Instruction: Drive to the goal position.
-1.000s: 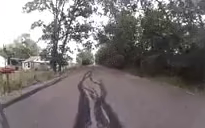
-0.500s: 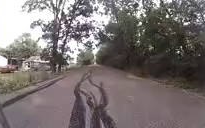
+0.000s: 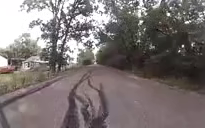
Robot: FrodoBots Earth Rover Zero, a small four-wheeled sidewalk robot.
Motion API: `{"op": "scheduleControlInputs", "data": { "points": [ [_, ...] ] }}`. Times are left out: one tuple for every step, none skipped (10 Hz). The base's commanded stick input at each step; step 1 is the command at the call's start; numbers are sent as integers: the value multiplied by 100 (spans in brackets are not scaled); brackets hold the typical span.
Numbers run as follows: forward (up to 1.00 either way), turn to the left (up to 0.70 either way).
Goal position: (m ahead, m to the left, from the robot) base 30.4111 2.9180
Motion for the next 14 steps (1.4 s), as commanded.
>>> {"op": "scheduleControlInputs", "data": {
  "points": [
    [70, 0],
    [70, 0],
    [70, 0],
    [70, 0],
    [70, 0],
    [70, 0],
    [70, 0],
    [70, 0],
    [70, 0],
    [70, 0],
    [70, 0],
    [70, 0],
    [70, 0],
    [70, 0]
  ]
}}
